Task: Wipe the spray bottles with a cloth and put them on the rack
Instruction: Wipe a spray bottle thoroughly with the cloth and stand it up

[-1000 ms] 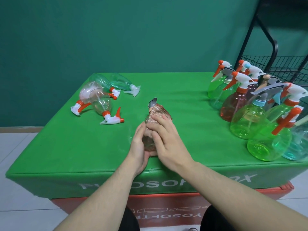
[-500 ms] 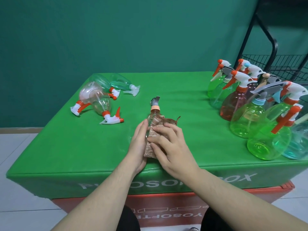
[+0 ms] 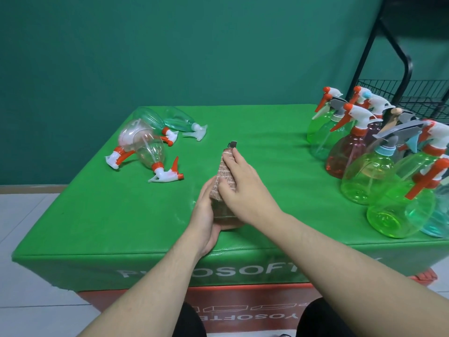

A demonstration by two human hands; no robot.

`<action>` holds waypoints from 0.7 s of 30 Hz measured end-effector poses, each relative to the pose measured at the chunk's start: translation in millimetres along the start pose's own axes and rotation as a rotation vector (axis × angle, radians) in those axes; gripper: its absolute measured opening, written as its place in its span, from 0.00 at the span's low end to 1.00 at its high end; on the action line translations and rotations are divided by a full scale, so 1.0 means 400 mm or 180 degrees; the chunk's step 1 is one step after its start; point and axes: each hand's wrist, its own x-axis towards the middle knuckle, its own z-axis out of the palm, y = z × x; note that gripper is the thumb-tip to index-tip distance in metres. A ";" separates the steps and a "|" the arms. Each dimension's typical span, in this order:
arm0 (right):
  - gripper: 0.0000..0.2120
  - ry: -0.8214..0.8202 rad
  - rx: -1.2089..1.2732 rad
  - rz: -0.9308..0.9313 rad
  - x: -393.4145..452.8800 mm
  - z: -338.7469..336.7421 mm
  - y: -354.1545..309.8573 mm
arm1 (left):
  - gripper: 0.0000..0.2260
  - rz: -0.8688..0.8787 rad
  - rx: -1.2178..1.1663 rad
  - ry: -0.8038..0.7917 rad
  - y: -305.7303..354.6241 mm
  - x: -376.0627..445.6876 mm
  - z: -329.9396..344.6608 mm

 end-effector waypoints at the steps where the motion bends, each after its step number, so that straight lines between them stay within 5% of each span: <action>1: 0.29 0.0029 0.0095 0.0094 0.005 0.002 -0.004 | 0.17 -0.0006 -0.0030 0.0029 -0.001 -0.002 0.000; 5: 0.26 0.0126 0.0085 0.0153 -0.004 0.019 -0.006 | 0.15 0.0029 -0.0079 0.0079 -0.002 0.001 0.000; 21: 0.22 0.0488 -0.0848 -0.1130 -0.134 0.067 0.072 | 0.15 0.0186 0.0014 0.0265 -0.012 0.006 0.003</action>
